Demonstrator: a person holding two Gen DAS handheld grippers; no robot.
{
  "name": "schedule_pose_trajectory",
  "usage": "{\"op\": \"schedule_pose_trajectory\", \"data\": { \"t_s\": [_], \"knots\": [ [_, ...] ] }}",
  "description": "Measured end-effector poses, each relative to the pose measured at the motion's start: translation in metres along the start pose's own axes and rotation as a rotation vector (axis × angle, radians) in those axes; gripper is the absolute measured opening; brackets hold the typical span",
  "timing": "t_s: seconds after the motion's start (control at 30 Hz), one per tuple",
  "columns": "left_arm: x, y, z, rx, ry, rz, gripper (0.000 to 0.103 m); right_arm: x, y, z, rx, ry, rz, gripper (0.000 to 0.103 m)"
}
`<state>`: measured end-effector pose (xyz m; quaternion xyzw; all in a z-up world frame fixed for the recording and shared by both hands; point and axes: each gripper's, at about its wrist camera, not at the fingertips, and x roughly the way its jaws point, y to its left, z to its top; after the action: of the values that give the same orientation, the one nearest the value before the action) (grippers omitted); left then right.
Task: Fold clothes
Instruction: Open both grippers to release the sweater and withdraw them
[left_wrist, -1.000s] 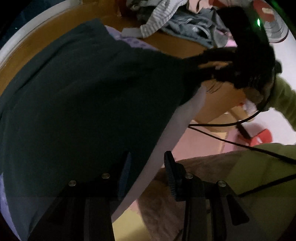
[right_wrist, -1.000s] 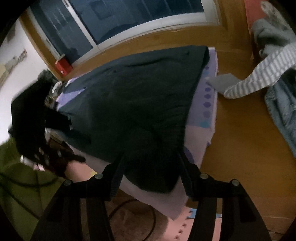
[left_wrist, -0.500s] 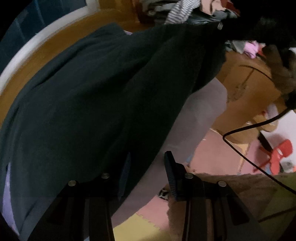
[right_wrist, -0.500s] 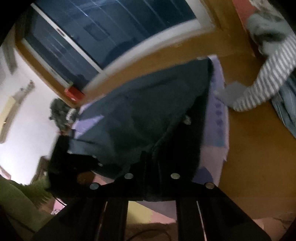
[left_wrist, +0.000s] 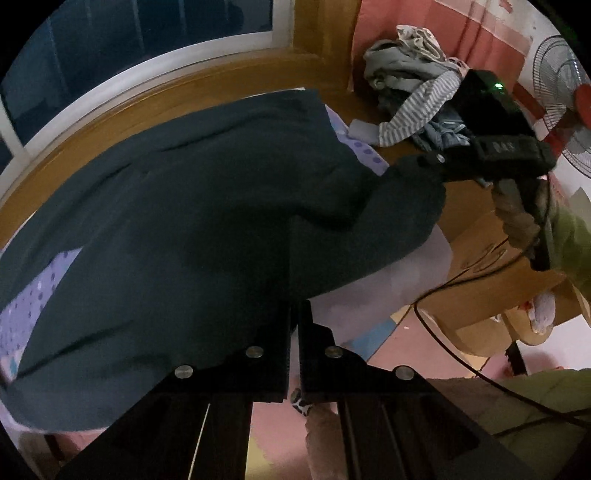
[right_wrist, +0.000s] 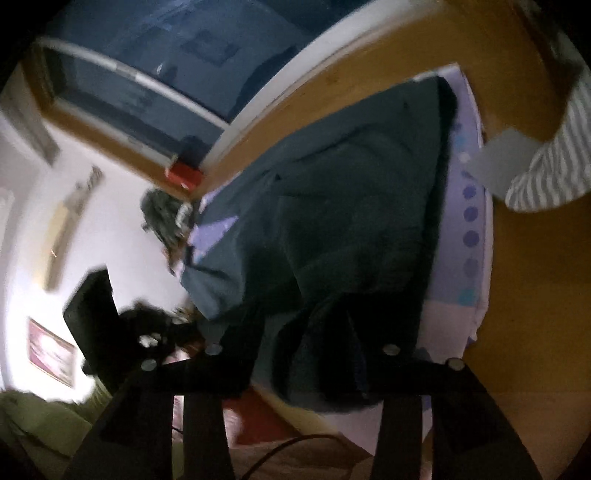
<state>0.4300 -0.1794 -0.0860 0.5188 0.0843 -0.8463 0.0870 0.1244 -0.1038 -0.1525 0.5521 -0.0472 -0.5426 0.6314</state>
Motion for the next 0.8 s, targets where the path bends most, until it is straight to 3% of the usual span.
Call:
{"op": "schedule_pose_trajectory", "data": {
  "t_s": [0.13,0.23,0.3,0.37,0.53,0.57,0.6,0.63,0.7,0.8],
  "knots": [
    [0.008,-0.003,-0.001,-0.02,0.017,0.011,0.003,0.01,-0.013,0.006,0.045,0.021,0.003,0.045],
    [0.018,-0.004,-0.009,-0.025,0.027,0.012,0.004,0.023,-0.014,0.006,0.027,0.082,-0.054,0.045],
    [0.026,-0.006,-0.011,-0.011,0.042,0.015,0.009,0.027,-0.011,0.003,0.012,0.115,-0.079,0.045],
    [0.033,-0.009,-0.013,0.007,0.057,0.027,0.024,0.027,-0.007,-0.002,-0.021,0.143,-0.117,0.045],
    [0.058,-0.024,-0.017,0.077,0.093,0.03,0.025,0.019,0.008,-0.026,-0.141,0.18,-0.193,0.045],
    [0.062,-0.026,-0.018,0.08,0.101,0.012,0.025,0.018,0.014,-0.03,-0.191,0.188,-0.218,0.037],
    [0.065,-0.028,-0.019,0.078,0.112,-0.032,0.025,0.017,0.019,-0.033,-0.241,0.196,-0.243,0.014],
    [0.066,-0.031,-0.02,0.077,0.119,-0.077,0.021,0.017,0.022,-0.036,-0.281,0.218,-0.279,0.009],
    [0.066,-0.04,-0.022,0.088,0.136,-0.134,0.019,0.016,0.03,-0.042,-0.362,0.264,-0.35,0.008],
    [0.07,-0.053,-0.026,0.104,0.155,-0.125,0.019,0.019,0.032,-0.052,-0.465,0.343,-0.455,0.008]
  ]
}}
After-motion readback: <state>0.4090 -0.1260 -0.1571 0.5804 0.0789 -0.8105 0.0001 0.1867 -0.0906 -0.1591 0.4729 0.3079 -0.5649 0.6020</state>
